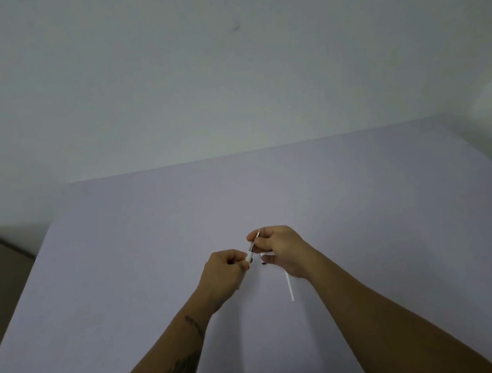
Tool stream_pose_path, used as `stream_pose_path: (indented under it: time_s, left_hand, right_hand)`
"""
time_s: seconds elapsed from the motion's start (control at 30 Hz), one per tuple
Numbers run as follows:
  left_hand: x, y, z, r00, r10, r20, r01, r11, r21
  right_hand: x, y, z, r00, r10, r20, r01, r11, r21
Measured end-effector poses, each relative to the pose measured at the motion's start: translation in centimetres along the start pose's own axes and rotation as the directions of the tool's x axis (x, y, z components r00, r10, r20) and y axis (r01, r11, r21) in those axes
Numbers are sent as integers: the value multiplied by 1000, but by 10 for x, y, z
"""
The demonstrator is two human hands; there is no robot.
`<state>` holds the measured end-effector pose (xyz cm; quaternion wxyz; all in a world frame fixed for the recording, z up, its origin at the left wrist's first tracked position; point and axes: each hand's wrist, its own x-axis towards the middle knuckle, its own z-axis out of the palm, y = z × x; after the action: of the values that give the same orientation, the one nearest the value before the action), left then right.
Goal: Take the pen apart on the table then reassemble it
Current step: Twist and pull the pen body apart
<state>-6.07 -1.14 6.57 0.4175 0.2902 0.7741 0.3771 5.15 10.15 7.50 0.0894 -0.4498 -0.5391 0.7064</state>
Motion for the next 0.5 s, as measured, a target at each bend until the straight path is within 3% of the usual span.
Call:
stream_pose_path:
  time_s: [0.33, 0.5]
  left_hand:
    - [25, 7, 20, 995, -71, 66, 73, 997, -32]
    - [35, 10, 26, 993, -64, 98, 69, 996, -51]
  right_hand:
    - [24, -3, -43, 997, -27, 70, 21, 997, 81]
    - [36, -8, -50, 997, -2, -79, 8, 998, 67]
